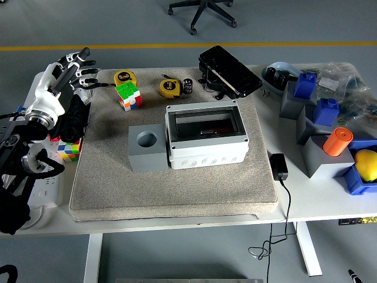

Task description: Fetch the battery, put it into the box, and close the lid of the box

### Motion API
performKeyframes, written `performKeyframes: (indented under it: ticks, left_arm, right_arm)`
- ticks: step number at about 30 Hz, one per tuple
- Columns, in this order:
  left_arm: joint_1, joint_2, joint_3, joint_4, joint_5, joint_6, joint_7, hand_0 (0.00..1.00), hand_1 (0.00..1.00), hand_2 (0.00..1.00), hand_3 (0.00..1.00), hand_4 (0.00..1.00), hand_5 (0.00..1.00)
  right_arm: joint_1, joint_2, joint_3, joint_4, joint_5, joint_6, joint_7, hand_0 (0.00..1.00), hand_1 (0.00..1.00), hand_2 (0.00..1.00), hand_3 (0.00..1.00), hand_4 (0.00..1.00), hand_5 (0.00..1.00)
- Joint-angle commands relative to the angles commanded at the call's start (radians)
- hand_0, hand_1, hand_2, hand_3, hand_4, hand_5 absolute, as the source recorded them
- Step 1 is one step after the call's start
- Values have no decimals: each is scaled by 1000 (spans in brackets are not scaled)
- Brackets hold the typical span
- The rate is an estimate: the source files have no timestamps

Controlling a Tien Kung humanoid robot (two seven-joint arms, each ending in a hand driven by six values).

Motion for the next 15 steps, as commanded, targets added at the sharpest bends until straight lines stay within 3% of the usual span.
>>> performKeyframes:
  ticks: [15]
  left_arm:
    - [-1,-2,-2,-2,-2,1,-2,401,532,556,602,994,544]
  right_arm:
    - [0,2,6,0,-2,2,1,717,653,638,581,981,599]
